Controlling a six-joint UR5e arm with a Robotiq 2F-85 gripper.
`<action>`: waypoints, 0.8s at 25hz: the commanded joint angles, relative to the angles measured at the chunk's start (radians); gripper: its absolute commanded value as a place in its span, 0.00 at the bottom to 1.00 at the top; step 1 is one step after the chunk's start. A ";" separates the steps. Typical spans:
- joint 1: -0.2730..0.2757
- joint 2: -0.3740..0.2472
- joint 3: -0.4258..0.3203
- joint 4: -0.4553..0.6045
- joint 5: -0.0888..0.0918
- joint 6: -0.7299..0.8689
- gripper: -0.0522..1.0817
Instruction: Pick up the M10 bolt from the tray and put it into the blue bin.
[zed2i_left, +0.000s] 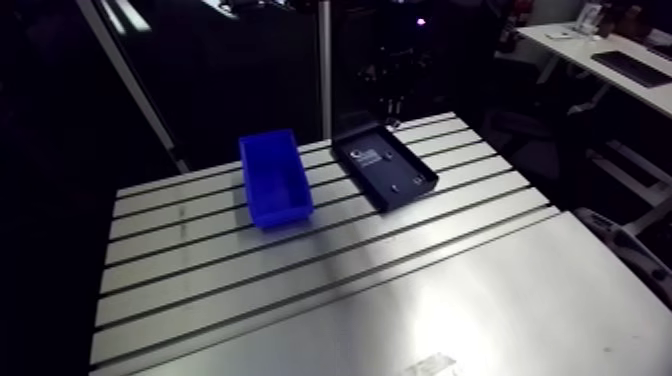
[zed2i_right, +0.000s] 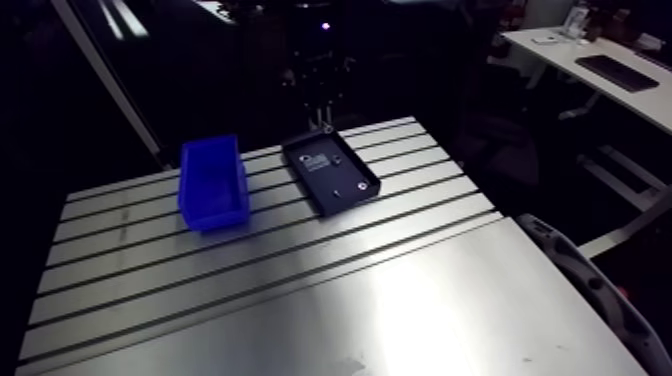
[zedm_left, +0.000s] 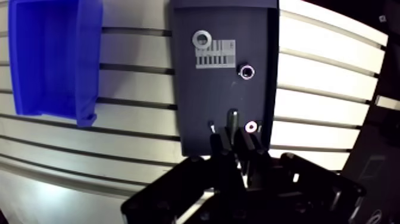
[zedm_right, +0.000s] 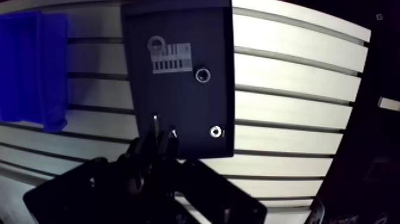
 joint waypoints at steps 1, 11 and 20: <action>0.004 -0.025 -0.050 0.051 -0.010 -0.278 0.94; 0.066 -0.027 -0.164 0.166 0.073 -0.591 0.93; 0.185 -0.039 -0.153 0.166 0.060 -0.786 0.92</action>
